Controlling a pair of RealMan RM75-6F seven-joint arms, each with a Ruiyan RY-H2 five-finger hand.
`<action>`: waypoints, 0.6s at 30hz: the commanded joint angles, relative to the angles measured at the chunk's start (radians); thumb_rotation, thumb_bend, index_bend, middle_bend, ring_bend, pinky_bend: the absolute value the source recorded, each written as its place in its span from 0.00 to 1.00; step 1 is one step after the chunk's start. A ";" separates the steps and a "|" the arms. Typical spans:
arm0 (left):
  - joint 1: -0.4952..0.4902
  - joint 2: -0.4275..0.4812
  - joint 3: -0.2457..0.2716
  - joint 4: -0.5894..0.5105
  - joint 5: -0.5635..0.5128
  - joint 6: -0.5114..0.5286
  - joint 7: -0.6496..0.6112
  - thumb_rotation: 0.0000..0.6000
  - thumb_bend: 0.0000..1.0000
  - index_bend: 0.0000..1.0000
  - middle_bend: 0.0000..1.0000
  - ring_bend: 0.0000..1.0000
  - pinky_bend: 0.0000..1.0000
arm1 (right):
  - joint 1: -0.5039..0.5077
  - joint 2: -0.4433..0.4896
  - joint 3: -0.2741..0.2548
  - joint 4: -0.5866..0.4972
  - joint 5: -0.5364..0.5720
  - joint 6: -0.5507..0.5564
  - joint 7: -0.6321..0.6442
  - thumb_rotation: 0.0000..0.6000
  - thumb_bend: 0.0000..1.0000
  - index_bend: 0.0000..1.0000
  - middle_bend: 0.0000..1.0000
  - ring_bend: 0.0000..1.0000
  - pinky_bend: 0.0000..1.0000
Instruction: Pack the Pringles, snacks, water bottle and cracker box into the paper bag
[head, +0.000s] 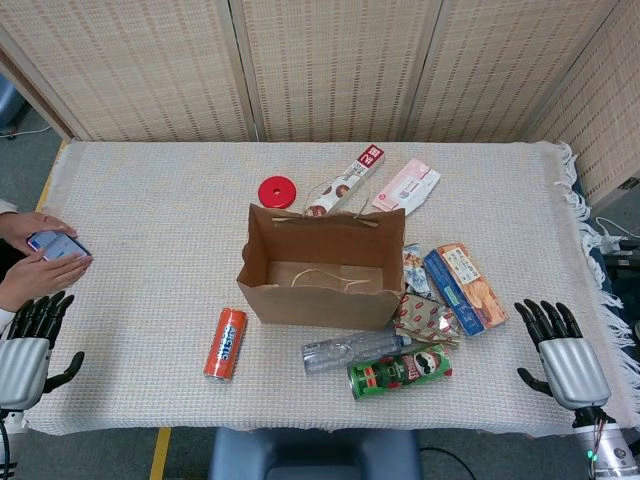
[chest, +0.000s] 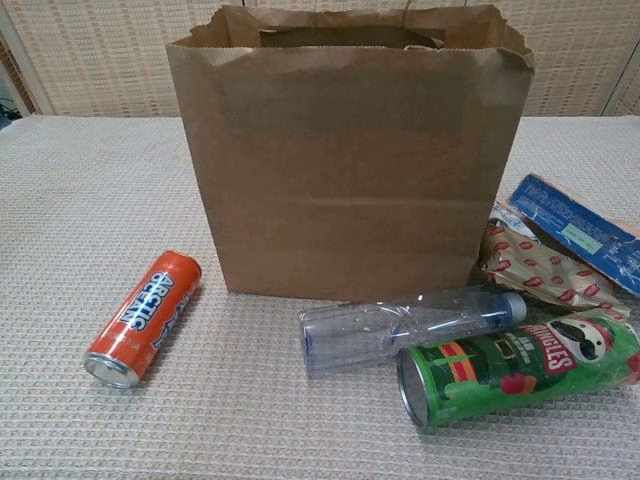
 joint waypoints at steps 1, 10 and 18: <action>0.000 0.000 0.000 0.000 0.000 0.000 0.000 1.00 0.34 0.00 0.00 0.00 0.00 | 0.000 0.001 0.000 0.000 0.001 0.000 0.001 1.00 0.10 0.00 0.03 0.00 0.00; -0.001 0.001 0.000 0.002 0.000 -0.001 -0.007 1.00 0.34 0.00 0.00 0.00 0.00 | 0.006 0.003 -0.008 -0.004 -0.022 -0.005 0.028 1.00 0.10 0.00 0.03 0.00 0.00; -0.004 0.002 -0.003 -0.003 -0.008 -0.008 -0.001 1.00 0.34 0.00 0.00 0.00 0.00 | 0.041 0.016 -0.054 -0.067 -0.129 -0.052 0.103 1.00 0.10 0.02 0.10 0.08 0.16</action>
